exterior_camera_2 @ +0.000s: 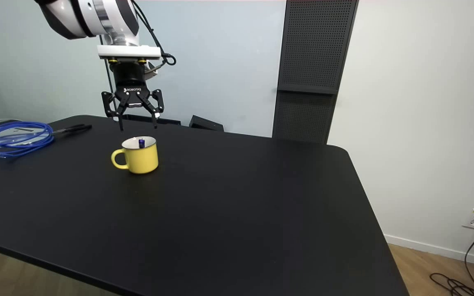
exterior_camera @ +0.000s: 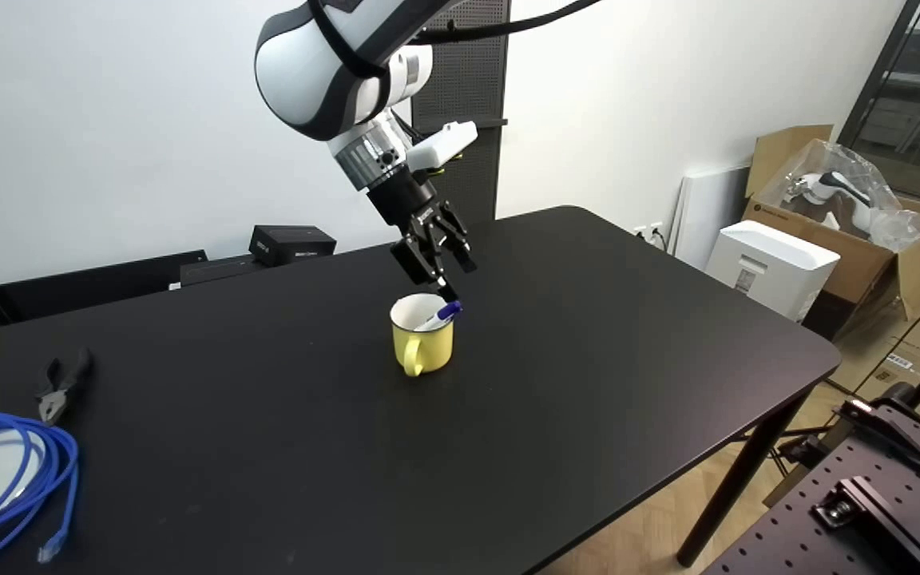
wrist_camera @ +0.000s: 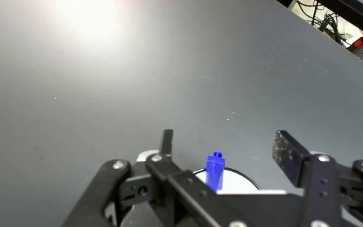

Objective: Put the marker in the mug

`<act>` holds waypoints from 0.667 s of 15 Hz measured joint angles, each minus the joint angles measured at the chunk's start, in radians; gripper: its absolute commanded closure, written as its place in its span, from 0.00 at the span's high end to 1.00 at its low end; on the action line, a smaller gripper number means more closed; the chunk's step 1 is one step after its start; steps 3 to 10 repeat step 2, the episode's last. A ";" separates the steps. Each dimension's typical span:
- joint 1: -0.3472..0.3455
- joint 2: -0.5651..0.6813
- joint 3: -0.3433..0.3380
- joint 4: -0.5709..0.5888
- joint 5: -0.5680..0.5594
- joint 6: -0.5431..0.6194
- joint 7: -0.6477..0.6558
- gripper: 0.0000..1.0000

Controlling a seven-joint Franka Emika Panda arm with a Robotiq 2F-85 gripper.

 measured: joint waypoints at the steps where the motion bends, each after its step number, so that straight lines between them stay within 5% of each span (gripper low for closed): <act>1: 0.001 0.000 0.001 0.001 0.000 0.002 -0.002 1.00; 10: 0.001 -0.002 0.002 0.002 0.000 0.007 -0.003 1.00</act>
